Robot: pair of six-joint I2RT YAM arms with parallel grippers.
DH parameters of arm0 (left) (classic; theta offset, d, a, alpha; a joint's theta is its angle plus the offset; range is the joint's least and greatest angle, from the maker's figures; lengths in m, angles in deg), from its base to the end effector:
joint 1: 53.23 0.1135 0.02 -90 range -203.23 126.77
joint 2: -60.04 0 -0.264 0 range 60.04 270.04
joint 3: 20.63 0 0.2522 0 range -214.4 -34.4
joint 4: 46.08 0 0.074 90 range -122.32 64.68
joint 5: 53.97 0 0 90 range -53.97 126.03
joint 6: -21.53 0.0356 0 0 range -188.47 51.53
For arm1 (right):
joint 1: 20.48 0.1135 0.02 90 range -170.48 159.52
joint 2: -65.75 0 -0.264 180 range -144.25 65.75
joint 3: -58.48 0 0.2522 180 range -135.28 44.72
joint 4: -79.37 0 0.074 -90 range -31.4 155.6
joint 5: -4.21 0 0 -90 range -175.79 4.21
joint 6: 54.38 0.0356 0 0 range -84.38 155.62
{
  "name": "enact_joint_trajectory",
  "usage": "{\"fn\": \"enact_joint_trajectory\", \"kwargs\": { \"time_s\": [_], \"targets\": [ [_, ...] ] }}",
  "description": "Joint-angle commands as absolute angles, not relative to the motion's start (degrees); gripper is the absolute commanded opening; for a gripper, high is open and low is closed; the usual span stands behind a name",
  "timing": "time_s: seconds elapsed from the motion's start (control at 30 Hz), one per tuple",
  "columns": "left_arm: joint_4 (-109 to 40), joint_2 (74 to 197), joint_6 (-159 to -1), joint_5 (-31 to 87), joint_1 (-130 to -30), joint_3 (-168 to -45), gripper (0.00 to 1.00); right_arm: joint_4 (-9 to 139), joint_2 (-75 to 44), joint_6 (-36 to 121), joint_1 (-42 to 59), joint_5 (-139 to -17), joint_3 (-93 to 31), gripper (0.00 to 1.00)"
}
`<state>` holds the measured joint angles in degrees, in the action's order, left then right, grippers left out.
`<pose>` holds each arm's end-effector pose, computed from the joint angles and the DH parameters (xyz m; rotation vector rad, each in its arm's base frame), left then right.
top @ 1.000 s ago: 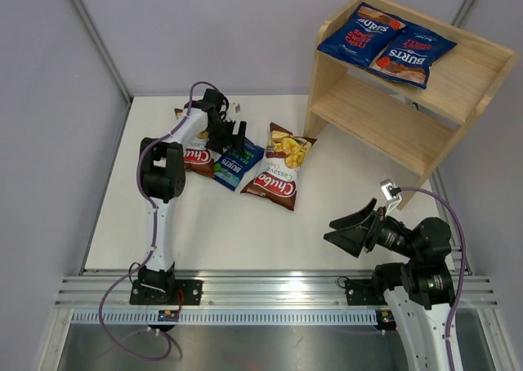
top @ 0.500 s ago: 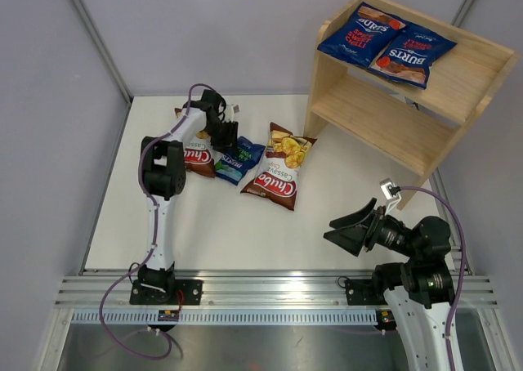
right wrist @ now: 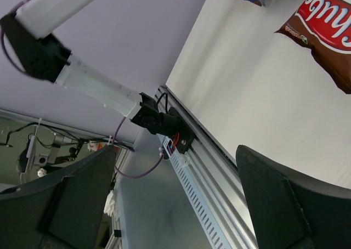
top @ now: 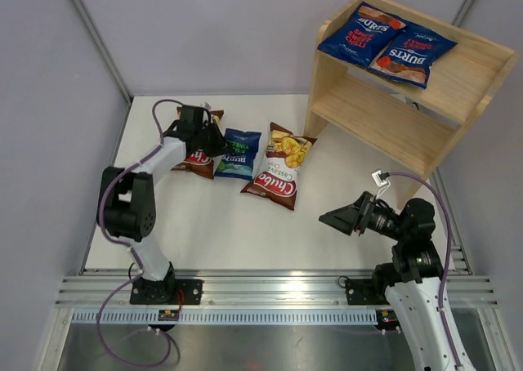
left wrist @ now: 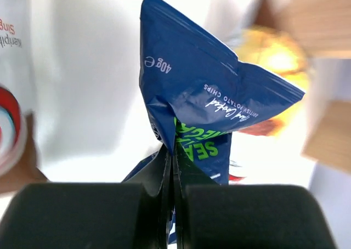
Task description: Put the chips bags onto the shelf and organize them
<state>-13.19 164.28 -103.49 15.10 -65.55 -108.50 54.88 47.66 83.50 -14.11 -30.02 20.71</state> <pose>0.3851 -0.0971 0.2170 -0.3260 2.5011 -0.8008 0.0963 0.0404 0.2725 -0.1674 1.8441 1.4821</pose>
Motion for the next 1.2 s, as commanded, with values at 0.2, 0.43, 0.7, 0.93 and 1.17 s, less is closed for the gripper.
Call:
{"fn": "enact_joint_trajectory", "kwargs": {
  "time_s": [0.2, 0.43, 0.7, 0.93, 1.17],
  "targets": [
    [-37.5, 131.2, -131.5, 37.7, -75.7, -88.9, 0.0, 78.6, 37.4, 91.6, -11.8, -38.0, 22.1, 0.98],
    [-44.7, 116.1, -148.9, 59.2, -92.3, -78.0, 0.0, 78.6, 29.1, 81.8, 6.8, -56.4, 15.0, 0.97],
    [-48.0, 116.3, -158.2, 65.1, -106.0, -77.6, 0.0, 86.1, 25.0, 73.0, 17.5, -69.4, 12.3, 0.95],
    [-49.5, 117.7, -162.0, 69.0, -113.4, -76.6, 0.0, 88.8, 24.4, 67.2, 23.8, -81.7, 13.2, 0.87],
    [-50.0, 119.4, -163.4, 70.1, -116.5, -76.3, 0.0, 95.7, 24.4, 66.5, 24.5, -82.0, 15.5, 0.78]
  ]
}}
